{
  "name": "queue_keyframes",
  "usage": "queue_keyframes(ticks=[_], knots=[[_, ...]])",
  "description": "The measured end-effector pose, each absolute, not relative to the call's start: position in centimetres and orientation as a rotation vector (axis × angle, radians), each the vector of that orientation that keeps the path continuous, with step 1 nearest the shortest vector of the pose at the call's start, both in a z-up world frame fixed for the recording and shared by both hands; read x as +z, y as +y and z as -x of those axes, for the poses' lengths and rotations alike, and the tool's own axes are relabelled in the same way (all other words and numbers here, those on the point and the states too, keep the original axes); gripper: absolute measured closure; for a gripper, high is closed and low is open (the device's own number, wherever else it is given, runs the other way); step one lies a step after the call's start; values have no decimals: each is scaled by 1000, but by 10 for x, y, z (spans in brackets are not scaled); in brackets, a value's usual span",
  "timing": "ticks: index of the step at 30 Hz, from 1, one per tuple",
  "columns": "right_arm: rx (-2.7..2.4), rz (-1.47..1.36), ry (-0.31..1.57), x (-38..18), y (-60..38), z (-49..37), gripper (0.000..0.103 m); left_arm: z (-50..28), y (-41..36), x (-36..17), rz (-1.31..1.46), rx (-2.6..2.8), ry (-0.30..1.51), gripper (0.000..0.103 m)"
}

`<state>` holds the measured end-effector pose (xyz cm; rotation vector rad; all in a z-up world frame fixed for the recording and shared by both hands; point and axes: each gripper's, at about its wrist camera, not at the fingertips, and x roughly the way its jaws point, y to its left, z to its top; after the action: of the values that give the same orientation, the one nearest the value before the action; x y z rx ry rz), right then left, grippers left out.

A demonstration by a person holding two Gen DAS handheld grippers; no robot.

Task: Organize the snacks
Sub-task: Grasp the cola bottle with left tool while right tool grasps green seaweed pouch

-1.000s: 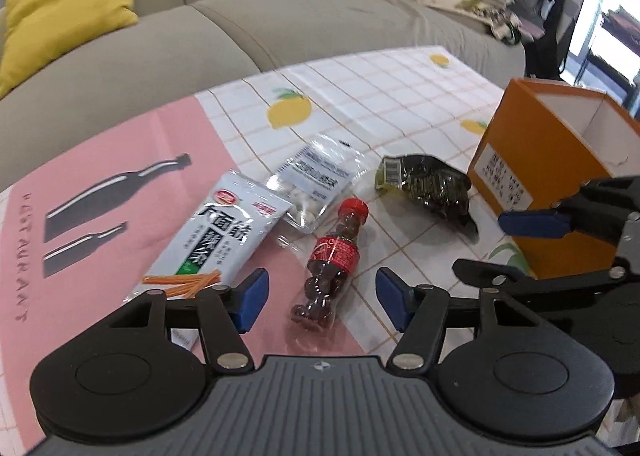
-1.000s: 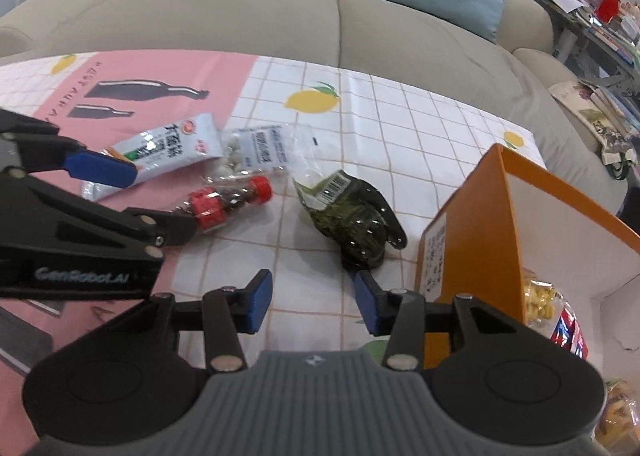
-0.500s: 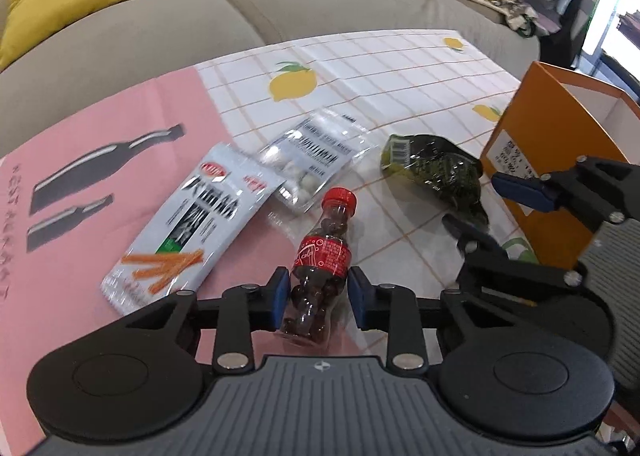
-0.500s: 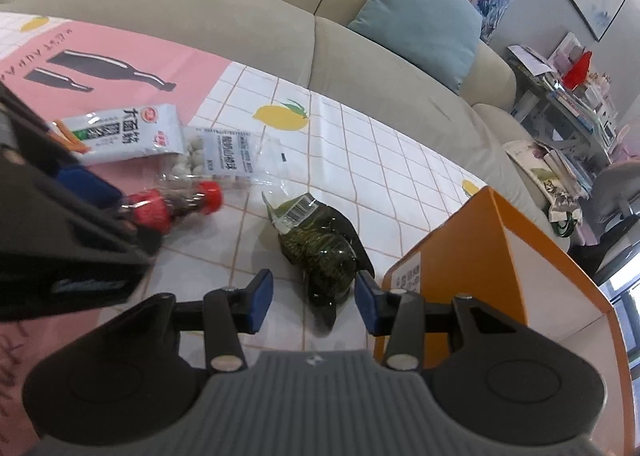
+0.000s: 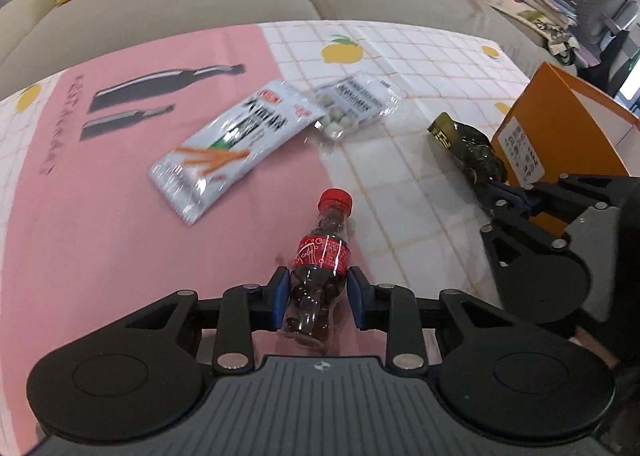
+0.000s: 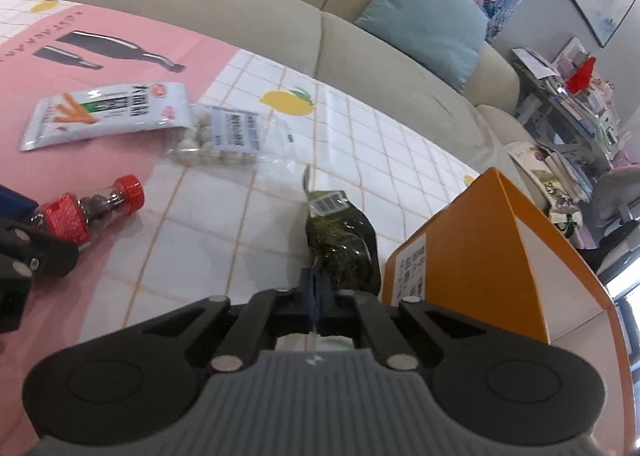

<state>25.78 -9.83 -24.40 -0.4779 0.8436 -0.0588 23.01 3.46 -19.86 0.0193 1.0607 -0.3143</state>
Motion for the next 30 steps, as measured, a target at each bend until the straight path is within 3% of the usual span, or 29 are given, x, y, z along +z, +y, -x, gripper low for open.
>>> queue_keyframes(ticks=[15,24,27,29,30], knots=[[278,240,1033,-208,-89,-139,103,-131,70,-190,117,-155,1142,69],[369,275,976,-202,-79,-105,102,-114,65,-193,90,-155,1129,69],[387,287,921,-194,-79,-98,94,-111,64,-190,88,-169,1099,68],[401,306,889,-192,-78,-96,71,-110,61,-187,65,-192,1066,55],[408,317,870,-191,-77,-95,67,-109,60,-186,60,-206,1053,50]])
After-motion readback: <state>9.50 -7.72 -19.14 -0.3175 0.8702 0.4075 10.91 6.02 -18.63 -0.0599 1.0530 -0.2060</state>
